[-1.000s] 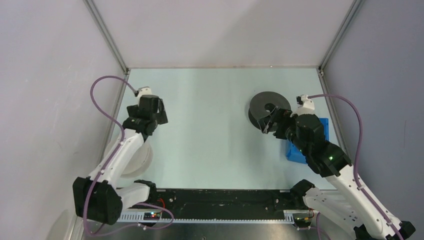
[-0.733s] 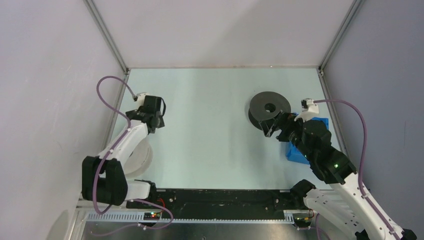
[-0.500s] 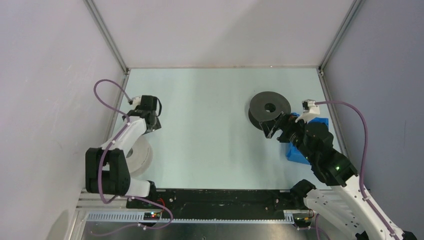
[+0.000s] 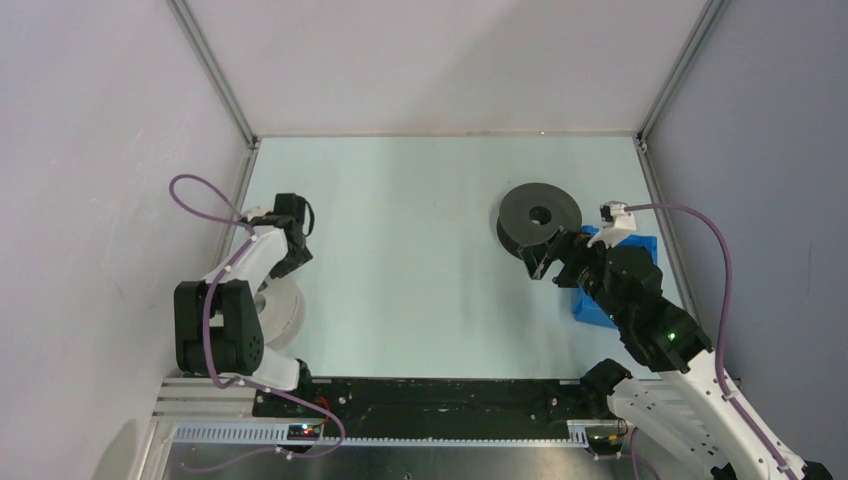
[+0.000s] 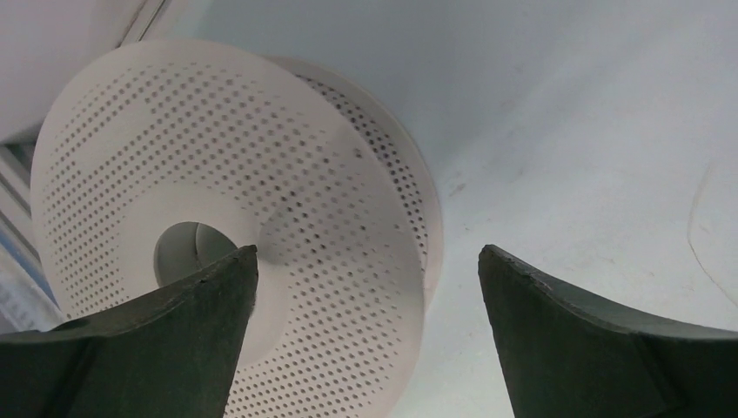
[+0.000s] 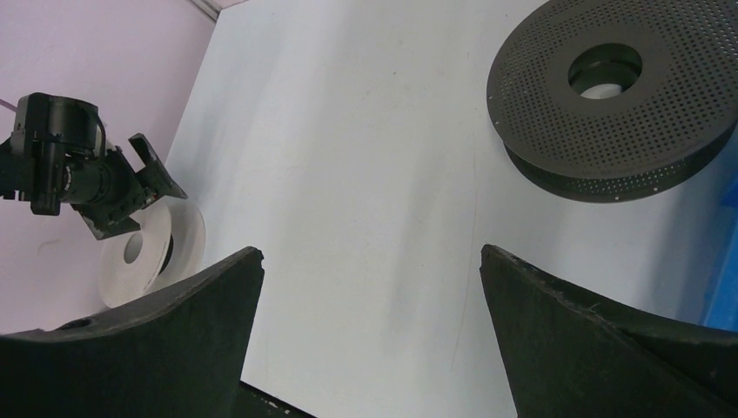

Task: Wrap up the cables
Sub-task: Move the cable reel to the center of the board.

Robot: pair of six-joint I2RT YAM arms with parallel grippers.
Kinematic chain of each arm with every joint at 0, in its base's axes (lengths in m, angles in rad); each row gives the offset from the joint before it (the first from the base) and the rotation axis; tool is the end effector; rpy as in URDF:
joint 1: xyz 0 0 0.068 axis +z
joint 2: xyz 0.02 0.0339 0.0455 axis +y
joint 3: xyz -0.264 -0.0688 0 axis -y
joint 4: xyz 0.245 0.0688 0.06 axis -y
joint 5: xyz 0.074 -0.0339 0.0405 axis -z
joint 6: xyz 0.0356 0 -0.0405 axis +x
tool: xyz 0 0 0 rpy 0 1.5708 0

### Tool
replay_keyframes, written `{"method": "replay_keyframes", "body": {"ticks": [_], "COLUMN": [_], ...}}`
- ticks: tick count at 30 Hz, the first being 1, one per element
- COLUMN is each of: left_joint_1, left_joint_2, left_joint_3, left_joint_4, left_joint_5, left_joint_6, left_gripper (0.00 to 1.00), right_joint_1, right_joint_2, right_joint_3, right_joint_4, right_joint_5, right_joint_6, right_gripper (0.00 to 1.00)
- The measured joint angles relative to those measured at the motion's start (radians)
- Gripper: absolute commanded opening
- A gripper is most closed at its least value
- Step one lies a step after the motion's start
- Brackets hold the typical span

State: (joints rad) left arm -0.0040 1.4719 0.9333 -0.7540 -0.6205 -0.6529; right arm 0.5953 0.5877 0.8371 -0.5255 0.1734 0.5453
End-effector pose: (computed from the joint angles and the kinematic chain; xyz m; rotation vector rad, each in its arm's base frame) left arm 0.2634 0.0196 0.2030 -0.9412 2.4316 0.6728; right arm 0.1093 0.0666 0.3488 0.0768 1.8891 0.6320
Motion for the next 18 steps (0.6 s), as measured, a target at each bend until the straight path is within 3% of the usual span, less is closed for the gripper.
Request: {"method": "replay_keyframes", "body": {"ticks": [7,11,18], "left_joint_1": [0.116,0.123,0.076], "left_joint_2": [0.013,0.043,0.045], "left_joint_3": [-0.023,-0.023,-0.023], "left_joint_4": [-0.028,-0.032,-0.038], "left_joint_5": [0.034,0.071,0.124], "left_joint_6": [-0.11,-0.133,-0.129], "left_gripper": [1.0,0.99,0.84], "right_joint_1": [-0.002,-0.002,-0.002], "right_joint_2": [0.0,0.0,0.008], "right_joint_3": [-0.005,-0.005,-0.005], "right_joint_4": [0.002,0.01,0.03], "right_joint_5": [-0.015,-0.03,-0.044], "right_joint_6": [-0.002,-0.004,-0.004], "right_gripper": [1.0,1.0,1.0]}}
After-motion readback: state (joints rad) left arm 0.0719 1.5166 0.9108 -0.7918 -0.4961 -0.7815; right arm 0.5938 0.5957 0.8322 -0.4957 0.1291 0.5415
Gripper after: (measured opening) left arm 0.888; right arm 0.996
